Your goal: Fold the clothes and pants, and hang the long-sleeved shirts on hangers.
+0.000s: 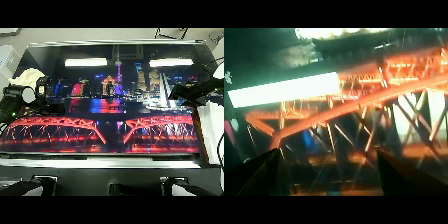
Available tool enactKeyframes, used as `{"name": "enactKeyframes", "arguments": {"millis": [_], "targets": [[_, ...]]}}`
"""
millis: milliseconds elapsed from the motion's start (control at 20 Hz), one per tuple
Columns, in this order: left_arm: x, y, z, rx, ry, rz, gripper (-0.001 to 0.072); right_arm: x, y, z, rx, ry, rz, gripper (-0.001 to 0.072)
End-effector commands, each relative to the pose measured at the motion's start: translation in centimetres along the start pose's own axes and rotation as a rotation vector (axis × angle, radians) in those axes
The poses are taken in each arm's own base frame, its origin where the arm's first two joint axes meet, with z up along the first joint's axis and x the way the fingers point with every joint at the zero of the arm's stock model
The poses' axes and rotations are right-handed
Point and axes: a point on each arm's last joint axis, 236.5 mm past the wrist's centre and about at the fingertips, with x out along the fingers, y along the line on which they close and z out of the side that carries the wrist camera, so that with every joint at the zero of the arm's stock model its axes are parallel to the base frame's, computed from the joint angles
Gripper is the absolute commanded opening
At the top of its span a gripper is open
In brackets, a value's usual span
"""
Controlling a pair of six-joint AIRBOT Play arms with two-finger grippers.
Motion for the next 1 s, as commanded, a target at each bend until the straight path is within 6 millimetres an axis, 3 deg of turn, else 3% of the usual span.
{"name": "enactKeyframes", "arguments": {"millis": [0, 850, 950], "targets": [[0.0, 0.0, 0.0, 0.000, 0.000, 0.000, 0.0714, 0.0, 0.0, 0.0, -0.002, 0.002, 0.000, 0.0699], [0.0, 0.0, 0.0, -0.001, -0.001, -0.001, 0.0714, 0.0, 0.2, 0.6, -0.001, -0.027, 0.007, 0.0689], [0.0, -0.2, 1.0, -0.002, -0.045, -0.008, 0.0714, 0.0, 0.1, 0.9, -0.008, -0.040, 0.003, 0.0690]]}}
